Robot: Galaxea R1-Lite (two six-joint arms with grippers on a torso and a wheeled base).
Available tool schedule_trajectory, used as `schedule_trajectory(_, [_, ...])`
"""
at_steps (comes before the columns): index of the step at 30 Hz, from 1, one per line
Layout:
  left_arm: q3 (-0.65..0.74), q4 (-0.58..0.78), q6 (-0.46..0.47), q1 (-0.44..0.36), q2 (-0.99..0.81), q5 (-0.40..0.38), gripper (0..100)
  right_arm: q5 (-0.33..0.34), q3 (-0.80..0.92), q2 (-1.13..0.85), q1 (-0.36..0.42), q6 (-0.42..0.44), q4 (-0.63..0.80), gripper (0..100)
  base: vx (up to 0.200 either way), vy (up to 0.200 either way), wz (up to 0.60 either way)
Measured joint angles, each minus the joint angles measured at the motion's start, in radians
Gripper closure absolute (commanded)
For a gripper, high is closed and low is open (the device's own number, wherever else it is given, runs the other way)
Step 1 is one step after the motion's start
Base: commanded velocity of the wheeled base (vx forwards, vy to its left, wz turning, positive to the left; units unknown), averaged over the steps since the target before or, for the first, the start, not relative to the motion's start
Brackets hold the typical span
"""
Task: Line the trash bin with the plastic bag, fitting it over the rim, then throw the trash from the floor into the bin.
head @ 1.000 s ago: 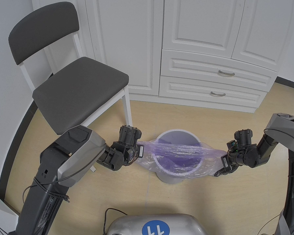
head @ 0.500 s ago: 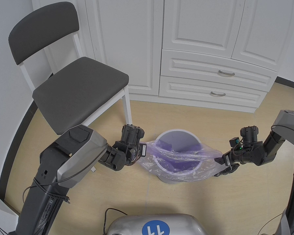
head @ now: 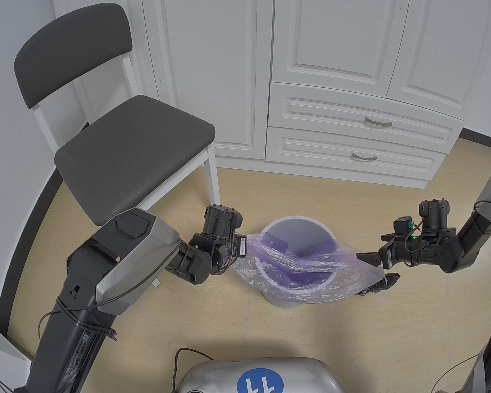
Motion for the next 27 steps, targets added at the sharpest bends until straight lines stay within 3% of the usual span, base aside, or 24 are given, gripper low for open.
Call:
schedule_trajectory(3, [-0.002,-0.043,-0.023,-0.002,0.002,-0.002,100,-0.056,0.035,-0.023,0.054,0.002,-0.064,0,0.0,0.0,0.0])
schedule_trajectory(8, [0.002,-0.091,-0.038,-0.005,0.003,-0.008,100,-0.234,0.109,-0.034,0.194,0.002,-0.275,0,0.0,0.0,0.0])
schedule_trajectory(9, [0.004,-0.093,-0.039,-0.005,0.004,-0.009,0,-0.25,0.117,-0.033,0.209,0.002,-0.296,0,0.0,0.0,0.0])
schedule_trajectory(16, [0.02,-0.114,-0.042,-0.007,0.004,-0.014,0,-0.412,0.187,0.025,0.371,-0.004,-0.448,0,0.0,0.0,0.0])
schedule_trajectory(27, [0.026,-0.12,-0.041,-0.003,0.004,-0.014,0,-0.633,0.115,0.24,0.52,-0.01,-0.685,0,0.0,0.0,0.0])
